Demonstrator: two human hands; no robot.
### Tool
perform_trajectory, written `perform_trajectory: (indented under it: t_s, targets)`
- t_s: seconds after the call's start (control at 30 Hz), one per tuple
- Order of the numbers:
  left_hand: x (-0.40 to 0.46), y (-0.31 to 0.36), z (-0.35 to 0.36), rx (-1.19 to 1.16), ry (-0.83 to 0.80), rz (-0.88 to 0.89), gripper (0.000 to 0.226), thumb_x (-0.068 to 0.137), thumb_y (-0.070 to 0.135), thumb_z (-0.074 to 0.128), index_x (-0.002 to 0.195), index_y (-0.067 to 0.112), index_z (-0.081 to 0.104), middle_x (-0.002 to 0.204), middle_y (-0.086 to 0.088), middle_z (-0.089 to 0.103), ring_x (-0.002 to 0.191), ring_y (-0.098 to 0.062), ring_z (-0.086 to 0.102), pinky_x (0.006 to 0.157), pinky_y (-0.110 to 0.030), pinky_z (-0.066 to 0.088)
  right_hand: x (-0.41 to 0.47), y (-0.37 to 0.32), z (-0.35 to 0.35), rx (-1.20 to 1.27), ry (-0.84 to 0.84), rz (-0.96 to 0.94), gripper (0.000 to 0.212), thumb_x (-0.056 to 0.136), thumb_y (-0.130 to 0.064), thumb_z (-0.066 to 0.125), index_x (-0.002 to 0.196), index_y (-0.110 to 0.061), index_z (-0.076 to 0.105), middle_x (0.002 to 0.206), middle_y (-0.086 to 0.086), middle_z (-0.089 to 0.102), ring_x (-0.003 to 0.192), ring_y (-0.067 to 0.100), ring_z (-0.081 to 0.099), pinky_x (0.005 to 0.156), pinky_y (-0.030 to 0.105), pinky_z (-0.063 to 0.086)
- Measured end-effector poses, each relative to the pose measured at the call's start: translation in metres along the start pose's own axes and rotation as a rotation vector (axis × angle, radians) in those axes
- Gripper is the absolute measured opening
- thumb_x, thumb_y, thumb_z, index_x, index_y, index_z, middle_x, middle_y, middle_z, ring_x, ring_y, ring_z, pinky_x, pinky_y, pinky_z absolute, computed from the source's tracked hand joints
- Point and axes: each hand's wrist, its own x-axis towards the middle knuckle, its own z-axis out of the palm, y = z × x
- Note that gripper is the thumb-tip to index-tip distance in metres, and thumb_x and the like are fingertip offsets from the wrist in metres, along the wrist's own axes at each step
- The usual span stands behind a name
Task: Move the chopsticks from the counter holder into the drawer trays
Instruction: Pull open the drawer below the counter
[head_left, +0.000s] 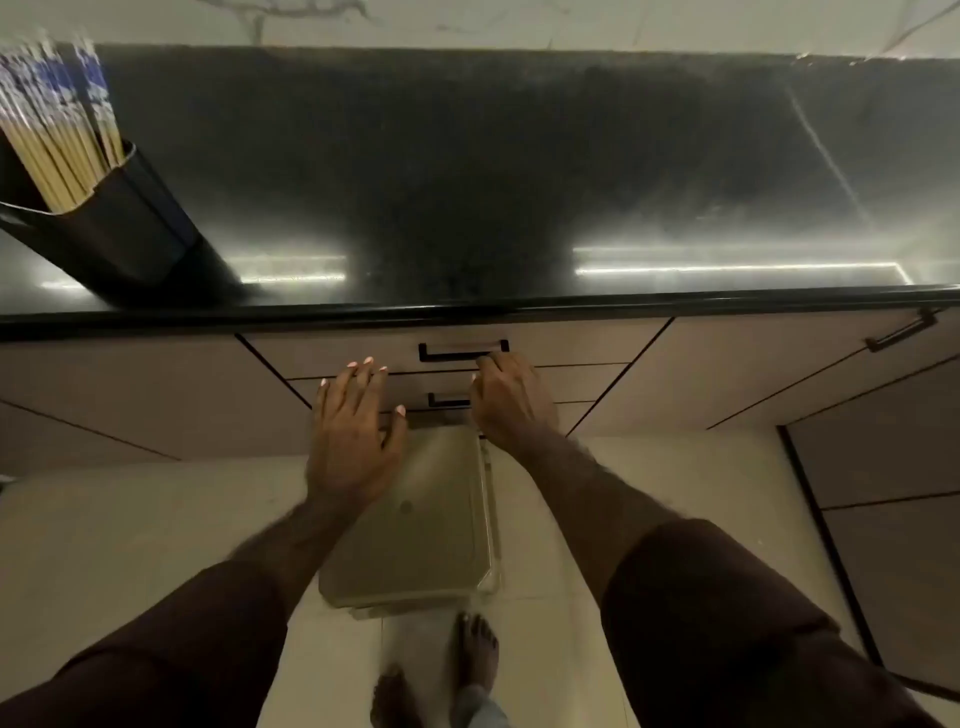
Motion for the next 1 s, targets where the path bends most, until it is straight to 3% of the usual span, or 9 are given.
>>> perform_trajectory:
  t_s: [0.2, 0.33, 0.5, 0.7, 0.9, 1.0]
  targets:
    - [0.019, -0.006, 0.020, -0.006, -0.030, -0.096, 0.058, 0.095, 0.035, 0.043, 0.147, 0.008, 0.042, 0.155, -0.012, 0.038, 0.146, -0.028, 0.029, 0.121, -0.048, 0.019, 0.031, 0.014, 0.024, -0.056, -0.040, -0.001, 0.024, 0.096, -0.020, 0.046, 0.111, -0.007, 0.060, 0.105, 0.012, 0.064, 0.095, 0.025, 0.058, 0.085, 0.037, 0.048]
    - [0.023, -0.014, 0.029, 0.005, -0.026, -0.125, 0.052, 0.098, 0.029, 0.051, 0.144, 0.007, 0.046, 0.153, -0.013, 0.042, 0.145, -0.028, 0.032, 0.121, -0.048, 0.019, 0.043, 0.020, 0.042, -0.048, -0.135, 0.054, 0.034, 0.096, -0.020, 0.051, 0.127, -0.006, 0.052, 0.120, 0.014, 0.058, 0.107, 0.029, 0.057, 0.091, 0.039, 0.048]
    - [0.024, -0.017, 0.034, -0.026, 0.002, -0.151, 0.053, 0.095, 0.032, 0.046, 0.142, 0.006, 0.049, 0.151, -0.014, 0.044, 0.144, -0.029, 0.034, 0.121, -0.047, 0.019, 0.051, 0.028, 0.060, -0.069, -0.248, 0.116, 0.056, 0.095, -0.016, 0.053, 0.147, -0.007, 0.032, 0.147, 0.016, 0.039, 0.137, 0.033, 0.033, 0.114, 0.042, 0.030]
    - [0.017, -0.026, 0.041, -0.048, 0.018, -0.209, 0.052, 0.097, 0.029, 0.054, 0.143, 0.006, 0.047, 0.152, -0.013, 0.043, 0.144, -0.027, 0.032, 0.121, -0.045, 0.018, 0.052, 0.030, 0.078, -0.097, -0.299, 0.171, 0.069, 0.093, -0.015, 0.058, 0.152, -0.009, 0.022, 0.156, 0.015, 0.027, 0.144, 0.031, 0.022, 0.119, 0.039, 0.019]
    - [0.002, -0.029, 0.044, -0.062, 0.047, -0.223, 0.051, 0.096, 0.029, 0.056, 0.142, 0.008, 0.048, 0.153, -0.012, 0.043, 0.144, -0.028, 0.031, 0.120, -0.047, 0.021, 0.060, 0.024, 0.077, -0.127, -0.360, 0.233, 0.066, 0.099, -0.021, 0.048, 0.154, -0.014, 0.013, 0.162, 0.012, 0.011, 0.149, 0.029, 0.006, 0.119, 0.038, 0.001]
    - [-0.003, -0.026, 0.039, -0.093, 0.104, -0.215, 0.051, 0.095, 0.027, 0.057, 0.142, 0.006, 0.048, 0.153, -0.013, 0.042, 0.144, -0.029, 0.031, 0.119, -0.049, 0.024, 0.060, 0.020, 0.072, -0.120, -0.377, 0.259, 0.061, 0.100, -0.023, 0.045, 0.154, -0.014, 0.016, 0.162, 0.011, 0.012, 0.149, 0.030, 0.006, 0.120, 0.039, 0.003]
